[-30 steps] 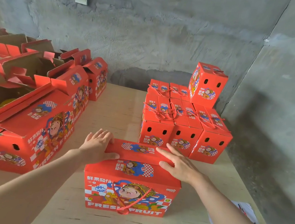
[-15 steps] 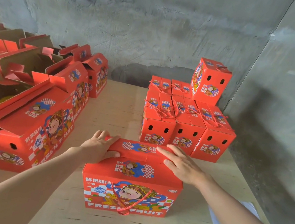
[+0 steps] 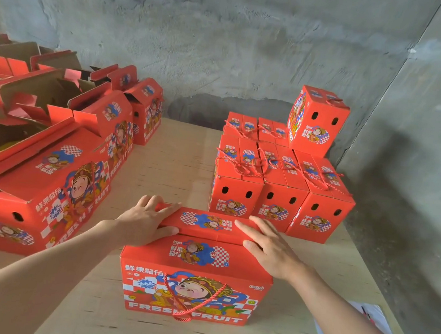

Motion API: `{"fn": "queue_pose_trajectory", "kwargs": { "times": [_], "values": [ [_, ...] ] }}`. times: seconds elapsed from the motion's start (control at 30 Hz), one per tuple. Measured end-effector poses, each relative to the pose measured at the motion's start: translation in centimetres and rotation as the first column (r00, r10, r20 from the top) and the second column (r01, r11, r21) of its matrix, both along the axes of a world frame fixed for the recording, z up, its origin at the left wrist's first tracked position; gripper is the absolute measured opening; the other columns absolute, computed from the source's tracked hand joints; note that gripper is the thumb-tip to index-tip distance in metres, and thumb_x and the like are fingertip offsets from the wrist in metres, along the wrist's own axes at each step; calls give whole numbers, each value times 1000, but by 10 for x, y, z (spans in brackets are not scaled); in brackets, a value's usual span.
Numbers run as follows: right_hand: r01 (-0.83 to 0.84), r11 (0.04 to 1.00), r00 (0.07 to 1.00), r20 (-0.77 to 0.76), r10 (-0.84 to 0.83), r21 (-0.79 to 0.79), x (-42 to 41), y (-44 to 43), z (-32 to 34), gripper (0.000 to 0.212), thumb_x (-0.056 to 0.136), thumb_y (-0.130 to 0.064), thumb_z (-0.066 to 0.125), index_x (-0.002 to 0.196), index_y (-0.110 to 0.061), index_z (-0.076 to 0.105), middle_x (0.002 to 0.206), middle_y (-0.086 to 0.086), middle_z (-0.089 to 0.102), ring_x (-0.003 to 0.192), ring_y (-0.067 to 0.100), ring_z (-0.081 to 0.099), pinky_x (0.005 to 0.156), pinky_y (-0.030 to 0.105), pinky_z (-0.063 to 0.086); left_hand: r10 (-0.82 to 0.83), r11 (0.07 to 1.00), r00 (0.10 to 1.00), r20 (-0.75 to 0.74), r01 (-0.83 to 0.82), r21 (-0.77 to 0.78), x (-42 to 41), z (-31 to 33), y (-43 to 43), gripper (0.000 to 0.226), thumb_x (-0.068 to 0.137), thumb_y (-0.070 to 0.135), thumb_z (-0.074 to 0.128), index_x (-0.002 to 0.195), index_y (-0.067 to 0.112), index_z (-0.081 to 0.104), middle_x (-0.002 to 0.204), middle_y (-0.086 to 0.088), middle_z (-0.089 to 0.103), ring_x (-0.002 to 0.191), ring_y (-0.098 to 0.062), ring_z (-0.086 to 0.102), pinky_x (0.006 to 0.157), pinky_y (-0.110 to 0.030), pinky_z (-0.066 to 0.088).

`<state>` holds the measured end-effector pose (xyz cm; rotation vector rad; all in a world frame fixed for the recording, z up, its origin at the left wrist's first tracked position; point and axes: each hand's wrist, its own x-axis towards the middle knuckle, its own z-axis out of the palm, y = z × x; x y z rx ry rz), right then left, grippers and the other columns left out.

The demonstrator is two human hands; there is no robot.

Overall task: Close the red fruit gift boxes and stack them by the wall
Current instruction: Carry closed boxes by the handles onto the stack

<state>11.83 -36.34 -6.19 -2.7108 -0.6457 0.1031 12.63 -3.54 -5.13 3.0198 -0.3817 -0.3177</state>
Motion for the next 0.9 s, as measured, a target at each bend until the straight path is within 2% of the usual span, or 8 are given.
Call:
{"fn": "queue_pose_trajectory", "kwargs": {
  "times": [0.2, 0.4, 0.47, 0.5, 0.57, 0.67, 0.77, 0.9],
  "values": [
    [-40, 998, 995, -95, 35, -55, 2, -2, 3, 44, 100, -51, 27, 138, -60, 7, 155, -19, -20, 138, 3, -29, 115, 38, -5, 12, 1000, 1000, -10, -13, -19, -2, -8, 0, 68, 83, 71, 5, 146, 48, -10, 150, 4, 9, 142, -23, 2, 115, -46, 16],
    [-36, 985, 982, -190, 4, -169, 5, 2, 11, 48, 101, -51, 24, 143, -56, 3, 154, -16, -27, 137, 8, -33, 116, 43, -5, 20, 996, 1000, 21, -21, 91, 1, -8, -7, 59, 96, 59, 7, 146, 40, -17, 159, 1, -16, 145, -24, -20, 116, -45, -9],
    [-29, 983, 992, -128, 5, -183, 0, 5, 11, 50, 101, -51, 24, 145, -53, 0, 153, -14, -28, 139, 10, -32, 116, 41, -6, 41, 994, 998, 50, -46, 102, -6, -7, -13, 58, 98, 55, 6, 148, 35, -17, 158, -2, -20, 144, -23, -21, 115, -44, -12],
    [-4, 993, 999, -50, -2, -122, -4, 5, 7, 54, 101, -49, 28, 146, -50, -3, 153, -12, -29, 140, 9, -30, 115, 37, -7, 64, 994, 995, 80, -71, 83, -11, -8, -17, 58, 98, 53, 6, 149, 32, -15, 158, -3, -21, 144, -23, -21, 115, -43, -12],
    [114, 979, 992, 42, -122, 170, -16, 4, -4, 70, 100, -43, 39, 147, -39, -12, 154, -11, -29, 142, 4, -24, 116, 26, -7, 162, 987, 976, 145, -164, -5, -25, -14, -24, 61, 99, 52, 9, 152, 25, -7, 158, -7, -20, 144, -25, -20, 117, -40, -8],
    [324, 810, 942, -245, -229, 488, -28, -4, -19, 83, 97, -41, 49, 150, -30, -15, 157, -11, -16, 144, 1, -9, 117, 26, 1, 417, 901, 901, 121, -393, -182, -41, -19, -26, 76, 95, 60, 21, 152, 15, -3, 158, -17, -12, 146, -32, -9, 117, -42, 8],
    [312, 804, 916, -384, -114, 506, -31, -6, -20, 73, 100, -40, 41, 149, -35, -13, 156, -17, -14, 138, -6, -5, 113, 22, 3, 542, 807, 840, 21, -513, -291, -43, -15, -28, 77, 95, 59, 27, 151, 13, 2, 157, -20, 7, 143, -36, 18, 108, -48, 30],
    [258, 852, 926, -367, -84, 456, -26, -5, -17, 68, 102, -40, 35, 149, -36, -14, 149, -25, -19, 137, -6, -6, 110, 20, 3, 514, 836, 856, 56, -485, -258, -38, -17, -33, 73, 97, 55, 23, 151, 10, 2, 146, -21, 28, 134, -35, 33, 101, -48, 38]
  ]
}}
